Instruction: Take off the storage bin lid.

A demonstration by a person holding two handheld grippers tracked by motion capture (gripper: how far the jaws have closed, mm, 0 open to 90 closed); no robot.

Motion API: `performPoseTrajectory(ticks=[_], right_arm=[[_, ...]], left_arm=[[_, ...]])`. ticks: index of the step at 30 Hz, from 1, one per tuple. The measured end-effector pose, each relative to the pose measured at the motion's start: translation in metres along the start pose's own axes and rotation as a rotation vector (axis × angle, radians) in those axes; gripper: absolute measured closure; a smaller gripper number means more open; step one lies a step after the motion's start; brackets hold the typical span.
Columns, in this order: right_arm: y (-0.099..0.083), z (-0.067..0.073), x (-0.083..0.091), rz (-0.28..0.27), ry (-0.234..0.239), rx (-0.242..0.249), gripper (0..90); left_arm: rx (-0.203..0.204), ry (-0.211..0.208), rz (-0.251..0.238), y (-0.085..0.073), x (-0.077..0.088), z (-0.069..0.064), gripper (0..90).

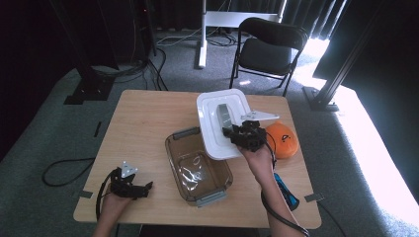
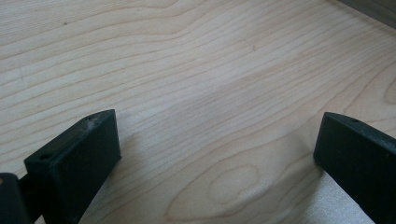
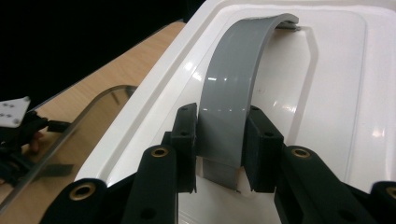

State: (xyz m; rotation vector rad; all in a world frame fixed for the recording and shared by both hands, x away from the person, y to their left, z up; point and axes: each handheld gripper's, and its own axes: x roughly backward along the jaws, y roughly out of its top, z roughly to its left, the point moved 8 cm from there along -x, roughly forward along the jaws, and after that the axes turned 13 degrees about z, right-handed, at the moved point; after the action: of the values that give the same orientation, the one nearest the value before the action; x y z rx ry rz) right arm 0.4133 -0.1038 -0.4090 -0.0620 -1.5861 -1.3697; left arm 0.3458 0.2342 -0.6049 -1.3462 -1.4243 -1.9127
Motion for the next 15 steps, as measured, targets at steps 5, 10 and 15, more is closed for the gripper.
performPoseTrajectory(ticks=[5,10,15], right_arm=[[0.004,-0.019,-0.002,-0.014,-0.01,-0.036,68.5],[0.008,-0.037,-0.008,-0.01,-0.037,-0.052,68.7],[0.013,-0.053,-0.015,-0.008,-0.058,-0.078,68.7]], left_arm=[[0.0,0.0,0.0,0.0,0.0,0.0,0.9],[0.002,-0.001,-0.001,0.0,0.0,0.0,0.8],[0.0,-0.001,0.001,0.0,0.0,0.0,0.8]])
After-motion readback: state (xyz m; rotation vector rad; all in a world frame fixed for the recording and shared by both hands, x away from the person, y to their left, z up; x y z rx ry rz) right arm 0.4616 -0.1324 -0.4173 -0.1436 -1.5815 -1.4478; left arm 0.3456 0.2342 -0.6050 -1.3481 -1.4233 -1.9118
